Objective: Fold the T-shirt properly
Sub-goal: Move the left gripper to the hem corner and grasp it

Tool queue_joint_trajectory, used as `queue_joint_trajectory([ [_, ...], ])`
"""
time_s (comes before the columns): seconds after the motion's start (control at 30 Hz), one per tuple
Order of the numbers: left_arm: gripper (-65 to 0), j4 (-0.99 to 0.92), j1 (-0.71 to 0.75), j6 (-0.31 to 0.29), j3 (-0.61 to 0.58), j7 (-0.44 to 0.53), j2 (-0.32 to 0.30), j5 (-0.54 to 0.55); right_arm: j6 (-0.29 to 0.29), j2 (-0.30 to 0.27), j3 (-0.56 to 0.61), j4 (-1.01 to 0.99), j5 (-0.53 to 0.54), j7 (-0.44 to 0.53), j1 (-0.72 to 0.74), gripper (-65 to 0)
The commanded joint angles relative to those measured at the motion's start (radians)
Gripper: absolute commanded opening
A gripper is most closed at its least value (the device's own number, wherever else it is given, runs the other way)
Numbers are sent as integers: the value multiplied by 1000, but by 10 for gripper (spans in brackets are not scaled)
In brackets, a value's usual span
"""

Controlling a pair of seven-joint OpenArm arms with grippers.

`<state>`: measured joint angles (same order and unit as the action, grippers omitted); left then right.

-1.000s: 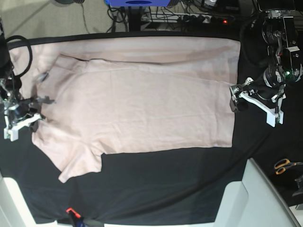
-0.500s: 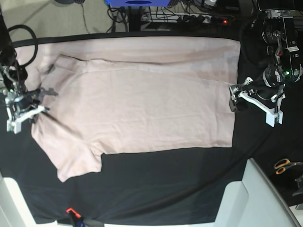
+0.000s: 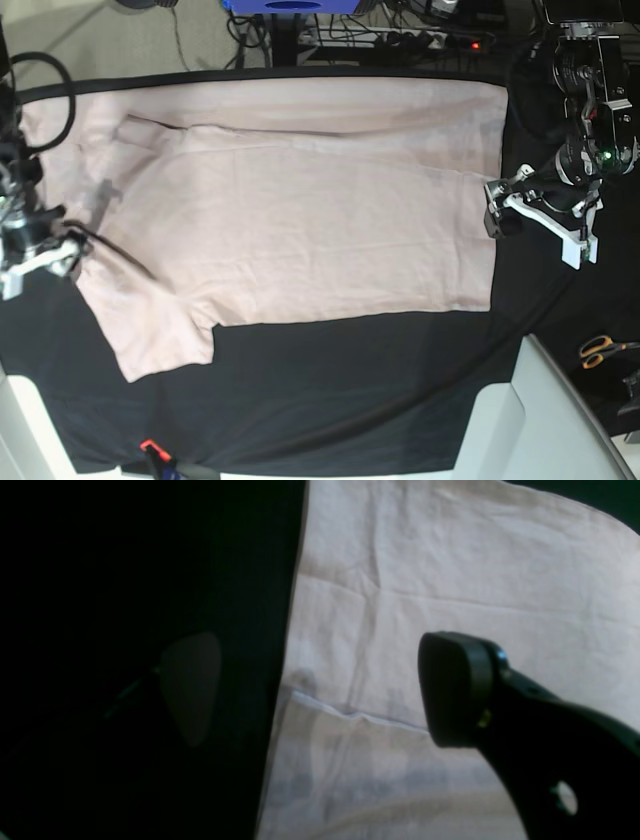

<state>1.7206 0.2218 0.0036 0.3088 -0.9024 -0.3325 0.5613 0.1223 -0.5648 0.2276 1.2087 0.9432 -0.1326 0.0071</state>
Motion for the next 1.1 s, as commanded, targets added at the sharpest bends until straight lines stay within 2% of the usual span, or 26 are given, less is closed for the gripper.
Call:
queue_joint_trajectory([
  [0.0,-51,14,-8,2,10,16,-14,7,-3,-21,-23,6,3,-5,49,-245],
  [0.07,-51,14,-8,2,10,16,-14,7,-22,-21,-30,-62,3,-57,116,-245],
  [0.2,-51,14,-8,2,3,16,-14,7,-140,13,-30,-306,0,-126,282,-245],
  [0.37,-51,14,-8,2,10,16,-14,7,-229,48,-27,-593,-16,-175,431,-246],
  [0.53,-51,14,-8,2,10,16,-14,7,-238,102,-38,-636,-158,-177,442,-246],
  [0.9,-51,14,-8,2,11,16,-14,7,-241,131,-35,-633,-166,-178,402,-251],
  [0.97,-51,14,-8,2,11,16,-14,7,-241,131,-32,-633,-168,-178,403,-305],
  [1.07,-51,14,-8,2,11,16,-14,7,-241,131,-30,-633,-169,-178,405,-473],
])
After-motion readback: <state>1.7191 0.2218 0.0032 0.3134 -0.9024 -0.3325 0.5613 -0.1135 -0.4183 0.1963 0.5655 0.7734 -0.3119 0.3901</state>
